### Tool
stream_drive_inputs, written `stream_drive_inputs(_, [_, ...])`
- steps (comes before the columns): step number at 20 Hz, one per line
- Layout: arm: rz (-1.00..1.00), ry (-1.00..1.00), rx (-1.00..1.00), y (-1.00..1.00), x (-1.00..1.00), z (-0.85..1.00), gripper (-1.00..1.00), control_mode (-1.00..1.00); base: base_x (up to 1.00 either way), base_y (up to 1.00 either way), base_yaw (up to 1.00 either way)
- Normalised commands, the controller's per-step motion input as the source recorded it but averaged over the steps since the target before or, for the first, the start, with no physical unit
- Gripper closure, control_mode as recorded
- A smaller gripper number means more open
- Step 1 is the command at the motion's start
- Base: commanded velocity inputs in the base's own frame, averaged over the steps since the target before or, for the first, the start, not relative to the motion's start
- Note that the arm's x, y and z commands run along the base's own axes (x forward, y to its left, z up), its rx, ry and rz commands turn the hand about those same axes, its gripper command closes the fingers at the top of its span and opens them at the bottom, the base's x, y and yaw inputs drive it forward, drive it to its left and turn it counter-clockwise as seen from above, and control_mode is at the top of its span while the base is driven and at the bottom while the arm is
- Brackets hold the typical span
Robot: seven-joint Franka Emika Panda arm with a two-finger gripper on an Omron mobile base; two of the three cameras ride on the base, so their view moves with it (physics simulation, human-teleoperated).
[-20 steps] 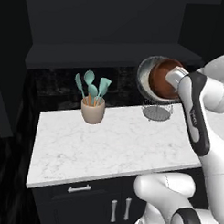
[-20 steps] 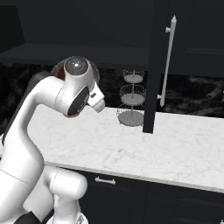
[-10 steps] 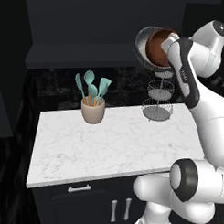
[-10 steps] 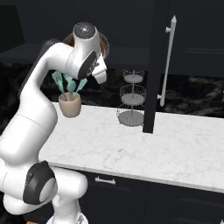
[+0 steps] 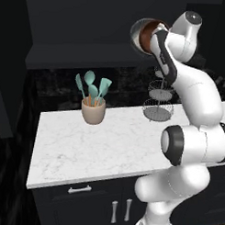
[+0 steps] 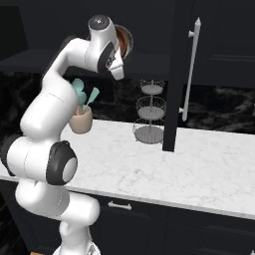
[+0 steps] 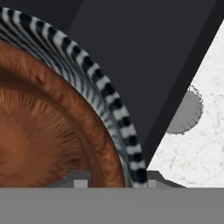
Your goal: Pick up the bowls on the counter and stack them on top of one another in the open cabinet. Place the smaller bowl on top of the larger bowl.
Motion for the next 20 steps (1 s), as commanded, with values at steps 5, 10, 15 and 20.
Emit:
stream_drive_inputs(5, [-0.11,0.00,0.00,0.00,1.00,-0.03,1.00,-1.00,0.00,0.00,0.00])
stream_drive_inputs(10, [-0.06,0.00,0.00,0.00,0.53,-0.04,-1.00,-1.00,0.00,0.00,0.00])
stream_drive_inputs(15, [0.00,-0.05,0.00,0.00,-0.48,0.06,-1.00,-1.00,0.00,0.00,0.00])
stream_drive_inputs(20, [0.00,-0.26,0.04,0.00,-1.00,0.02,-1.00,-1.00,0.00,0.00,0.00])
